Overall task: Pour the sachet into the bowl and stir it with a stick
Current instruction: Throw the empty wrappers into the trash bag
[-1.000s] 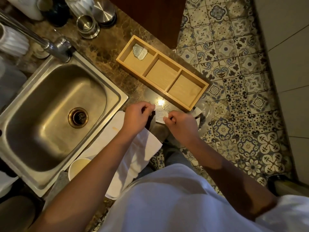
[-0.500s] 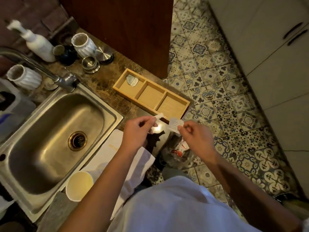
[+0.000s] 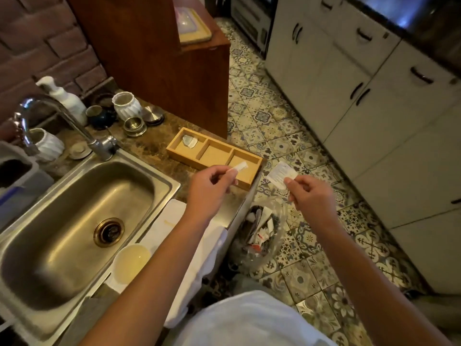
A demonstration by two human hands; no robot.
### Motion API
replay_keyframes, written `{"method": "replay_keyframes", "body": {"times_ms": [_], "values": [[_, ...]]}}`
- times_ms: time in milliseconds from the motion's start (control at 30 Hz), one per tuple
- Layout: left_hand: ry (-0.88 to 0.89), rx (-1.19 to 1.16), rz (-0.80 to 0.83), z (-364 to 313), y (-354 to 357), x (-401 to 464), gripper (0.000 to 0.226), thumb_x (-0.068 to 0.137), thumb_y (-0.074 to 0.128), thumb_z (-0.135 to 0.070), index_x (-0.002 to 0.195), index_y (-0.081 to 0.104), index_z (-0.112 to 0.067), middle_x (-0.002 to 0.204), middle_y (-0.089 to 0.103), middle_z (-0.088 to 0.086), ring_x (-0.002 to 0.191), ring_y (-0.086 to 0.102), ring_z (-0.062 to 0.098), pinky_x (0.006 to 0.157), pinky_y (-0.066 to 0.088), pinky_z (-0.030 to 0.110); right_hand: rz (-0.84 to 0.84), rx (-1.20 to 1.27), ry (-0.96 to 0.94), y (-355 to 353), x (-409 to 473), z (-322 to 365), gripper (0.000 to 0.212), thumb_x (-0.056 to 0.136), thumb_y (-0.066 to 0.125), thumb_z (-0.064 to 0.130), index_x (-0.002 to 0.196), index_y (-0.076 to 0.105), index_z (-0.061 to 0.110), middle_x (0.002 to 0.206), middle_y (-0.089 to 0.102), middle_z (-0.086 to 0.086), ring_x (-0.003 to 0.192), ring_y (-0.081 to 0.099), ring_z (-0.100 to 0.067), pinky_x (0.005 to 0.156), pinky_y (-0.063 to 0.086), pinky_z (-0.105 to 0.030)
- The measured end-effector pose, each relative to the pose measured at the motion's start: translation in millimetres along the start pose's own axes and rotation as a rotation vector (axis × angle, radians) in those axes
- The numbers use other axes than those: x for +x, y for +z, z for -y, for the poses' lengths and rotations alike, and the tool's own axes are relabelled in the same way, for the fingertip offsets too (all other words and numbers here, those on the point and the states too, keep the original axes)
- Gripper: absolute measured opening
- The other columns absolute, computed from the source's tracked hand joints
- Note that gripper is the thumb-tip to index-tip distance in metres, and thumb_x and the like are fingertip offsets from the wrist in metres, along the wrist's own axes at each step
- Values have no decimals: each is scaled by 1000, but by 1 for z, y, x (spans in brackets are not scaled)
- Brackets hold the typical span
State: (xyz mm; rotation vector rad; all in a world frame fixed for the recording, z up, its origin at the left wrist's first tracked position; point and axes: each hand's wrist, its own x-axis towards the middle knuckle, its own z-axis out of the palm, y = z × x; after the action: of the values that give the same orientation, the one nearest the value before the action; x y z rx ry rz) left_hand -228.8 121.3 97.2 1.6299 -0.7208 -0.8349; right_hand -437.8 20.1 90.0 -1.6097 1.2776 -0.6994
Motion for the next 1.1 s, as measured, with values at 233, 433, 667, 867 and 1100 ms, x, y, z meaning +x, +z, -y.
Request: {"method": "replay_keyframes", "body": {"times_ms": [233, 433, 667, 867, 1100], "values": [[18, -18, 82, -5, 36, -21, 9, 95, 70, -28, 97, 78, -30, 82, 78, -5, 74, 68, 9, 70, 55, 24, -129, -50, 29, -39, -35, -6, 23, 97, 67, 30, 79, 73, 18, 58, 64, 3, 50, 51, -14, 46, 41, -26], [-25, 67, 156, 11, 79, -34, 12, 95, 68, -32, 85, 72, -37, 84, 75, -7, 81, 67, 14, 73, 51, 28, -202, 14, 179, -69, -50, -42, 22, 95, 70, 31, 78, 74, 18, 59, 65, 2, 50, 49, -14, 47, 41, -27], [-174, 127, 161, 52, 139, -29, 16, 97, 66, -30, 83, 73, -32, 81, 74, -4, 73, 65, 12, 69, 53, 29, -204, -45, 310, -96, -37, -96, 14, 94, 71, 29, 87, 75, 17, 70, 72, -4, 58, 60, -15, 58, 54, -31], [-293, 195, 128, 92, 189, -14, 21, 97, 66, -25, 80, 74, -32, 81, 78, 4, 66, 63, 13, 66, 52, 29, -115, -46, 441, -118, -7, -157, 17, 95, 70, 27, 87, 78, 14, 63, 69, 0, 49, 54, -8, 49, 46, -23], [-457, 236, 61, 148, 227, 13, 14, 96, 66, -21, 87, 77, -20, 83, 77, 5, 66, 61, 14, 64, 53, 31, -10, -69, 507, -118, 22, -220, 20, 95, 69, 27, 85, 77, 12, 63, 69, -1, 47, 53, -9, 51, 46, -25]]}}
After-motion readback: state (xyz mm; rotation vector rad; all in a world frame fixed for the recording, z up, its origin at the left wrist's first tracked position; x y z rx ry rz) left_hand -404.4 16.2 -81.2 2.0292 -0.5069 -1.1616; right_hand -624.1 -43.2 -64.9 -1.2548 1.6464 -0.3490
